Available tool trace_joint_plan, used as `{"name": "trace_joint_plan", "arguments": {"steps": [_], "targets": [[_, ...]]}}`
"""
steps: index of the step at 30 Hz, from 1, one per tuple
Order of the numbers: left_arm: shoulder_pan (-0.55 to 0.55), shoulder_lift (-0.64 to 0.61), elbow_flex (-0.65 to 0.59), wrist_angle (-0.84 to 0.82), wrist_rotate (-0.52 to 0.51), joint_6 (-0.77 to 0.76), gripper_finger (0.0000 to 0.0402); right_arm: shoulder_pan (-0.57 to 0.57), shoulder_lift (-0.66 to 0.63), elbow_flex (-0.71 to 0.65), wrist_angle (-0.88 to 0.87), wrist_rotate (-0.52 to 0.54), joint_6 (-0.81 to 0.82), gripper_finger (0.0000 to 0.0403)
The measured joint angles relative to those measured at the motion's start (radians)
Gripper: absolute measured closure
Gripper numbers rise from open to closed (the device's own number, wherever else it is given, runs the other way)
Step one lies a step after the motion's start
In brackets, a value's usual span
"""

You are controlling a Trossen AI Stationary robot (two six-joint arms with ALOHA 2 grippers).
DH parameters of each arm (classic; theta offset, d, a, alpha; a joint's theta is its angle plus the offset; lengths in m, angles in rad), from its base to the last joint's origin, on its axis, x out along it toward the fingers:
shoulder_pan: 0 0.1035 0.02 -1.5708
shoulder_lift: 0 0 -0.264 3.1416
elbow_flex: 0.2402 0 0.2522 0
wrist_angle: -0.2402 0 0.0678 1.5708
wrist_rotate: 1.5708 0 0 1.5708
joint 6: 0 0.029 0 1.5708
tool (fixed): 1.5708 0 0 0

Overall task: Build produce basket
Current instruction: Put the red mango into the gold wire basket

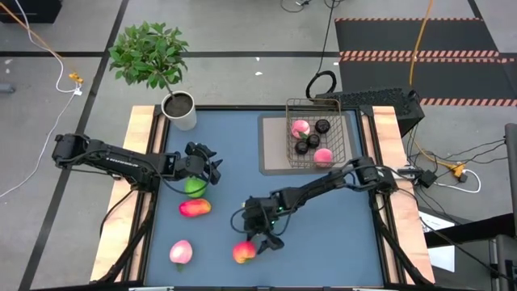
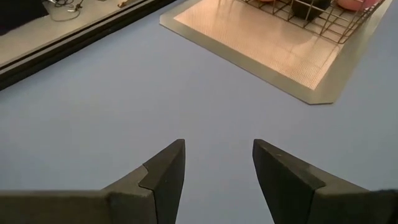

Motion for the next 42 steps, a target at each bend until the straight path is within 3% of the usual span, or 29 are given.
{"name": "trace_joint_plan", "arguments": {"steps": [4,8,11,17,22,30,36,42], "targets": [[-0.001,0.0,0.0,-0.007,0.0,-0.012,0.0211,0.0,-0.007,0.002,0.082,-0.001,0.093,0.0121],[-0.003,0.0,0.0,-0.009,0.0,-0.018,0.0211,-0.001,-0.005,0.001,0.072,0.033,0.113,0.0098],[-0.003,0.0,0.0,-0.009,0.0,-0.019,0.0211,-0.001,-0.005,0.001,0.092,0.122,0.129,0.0078],[-0.004,0.0,0.0,-0.014,0.001,-0.02,0.0211,-0.002,-0.005,0.001,0.219,0.428,0.144,0.0055],[-0.005,-0.001,0.0,-0.014,0.034,-0.019,0.0211,-0.014,-0.006,0.001,0.339,0.549,0.109,0.0053],[-0.005,-0.114,0.0,-0.052,0.052,0.012,0.0211,-0.091,0.038,0.124,0.353,0.678,0.03,0.0053],[-0.005,-0.236,0.0,-0.18,-0.003,0.006,0.0211,-0.112,0.049,0.135,0.341,0.676,0.089,0.0053],[-0.005,-0.281,0.0,-0.273,-0.024,-0.032,0.0211,-0.083,0.05,0.136,0.383,0.733,0.013,0.0053]]}}
